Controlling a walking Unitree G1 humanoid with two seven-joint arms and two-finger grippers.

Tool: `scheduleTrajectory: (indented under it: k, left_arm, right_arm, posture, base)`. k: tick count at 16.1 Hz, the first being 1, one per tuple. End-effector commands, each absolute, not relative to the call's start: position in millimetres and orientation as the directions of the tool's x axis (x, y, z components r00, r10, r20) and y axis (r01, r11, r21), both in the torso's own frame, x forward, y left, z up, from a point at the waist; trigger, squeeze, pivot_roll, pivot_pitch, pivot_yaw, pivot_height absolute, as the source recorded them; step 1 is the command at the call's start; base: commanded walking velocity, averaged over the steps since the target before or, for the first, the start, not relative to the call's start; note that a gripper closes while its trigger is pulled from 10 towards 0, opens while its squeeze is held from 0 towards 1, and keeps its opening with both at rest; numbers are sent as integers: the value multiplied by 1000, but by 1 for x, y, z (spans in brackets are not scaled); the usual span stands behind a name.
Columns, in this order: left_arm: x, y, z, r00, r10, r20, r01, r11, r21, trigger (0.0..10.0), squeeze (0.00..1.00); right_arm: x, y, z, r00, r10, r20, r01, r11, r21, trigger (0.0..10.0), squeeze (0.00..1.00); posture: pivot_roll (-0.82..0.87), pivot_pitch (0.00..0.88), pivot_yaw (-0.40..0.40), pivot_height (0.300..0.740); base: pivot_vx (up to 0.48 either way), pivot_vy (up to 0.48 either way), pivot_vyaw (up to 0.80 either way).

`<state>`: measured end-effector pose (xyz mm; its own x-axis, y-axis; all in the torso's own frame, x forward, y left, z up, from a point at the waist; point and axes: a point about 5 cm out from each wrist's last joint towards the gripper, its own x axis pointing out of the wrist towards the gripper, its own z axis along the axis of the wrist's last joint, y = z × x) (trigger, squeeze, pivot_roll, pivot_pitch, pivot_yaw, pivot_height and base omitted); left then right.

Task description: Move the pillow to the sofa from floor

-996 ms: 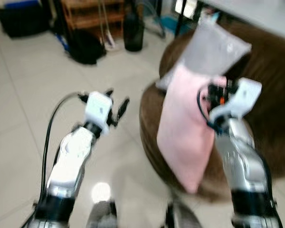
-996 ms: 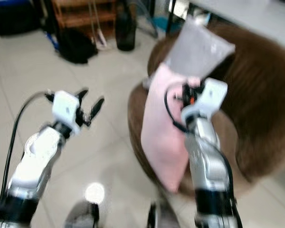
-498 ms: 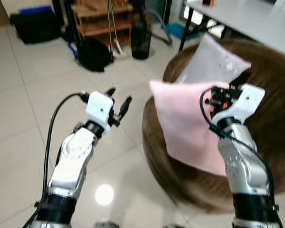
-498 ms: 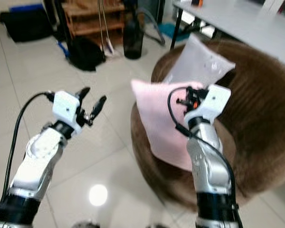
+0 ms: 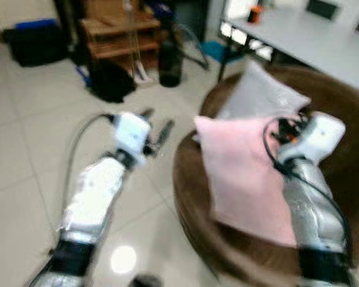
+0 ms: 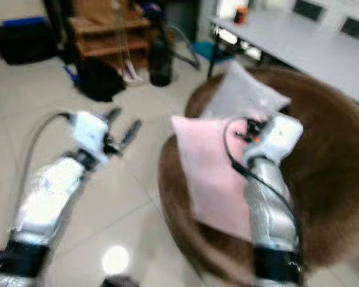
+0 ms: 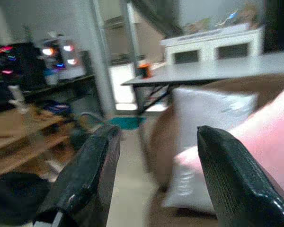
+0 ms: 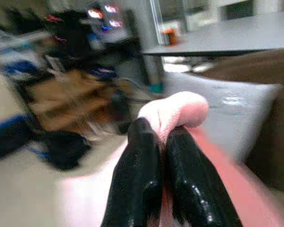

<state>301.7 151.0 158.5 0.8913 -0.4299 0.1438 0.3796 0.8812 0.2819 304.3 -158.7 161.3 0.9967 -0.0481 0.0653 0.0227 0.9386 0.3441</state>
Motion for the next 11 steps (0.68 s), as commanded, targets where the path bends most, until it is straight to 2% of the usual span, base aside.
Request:
scheduleTrajectory:
  k: [1,7,11]
  left_arm:
    - [302,138,161,870,-468,155,417,866,275,10000,0]
    - [300,133,156,849,-513,123,468,840,273,10000,0]
    - [287,124,145,761,-648,36,613,736,285,10000,0]
  right_arm:
    - [301,-176,168,990,-99,101,62,945,321,10000,0]
    - [297,-182,166,987,-132,96,93,939,331,10000,0]
    - [298,-179,163,989,-127,70,97,939,330,10000,0]
  posture:
    - [100,25,-63,740]
    - [104,19,-54,740]
    - [113,26,-54,740]
  base:
    - [382,0,-800]
    - [364,0,-800]
    - [0,0,0]
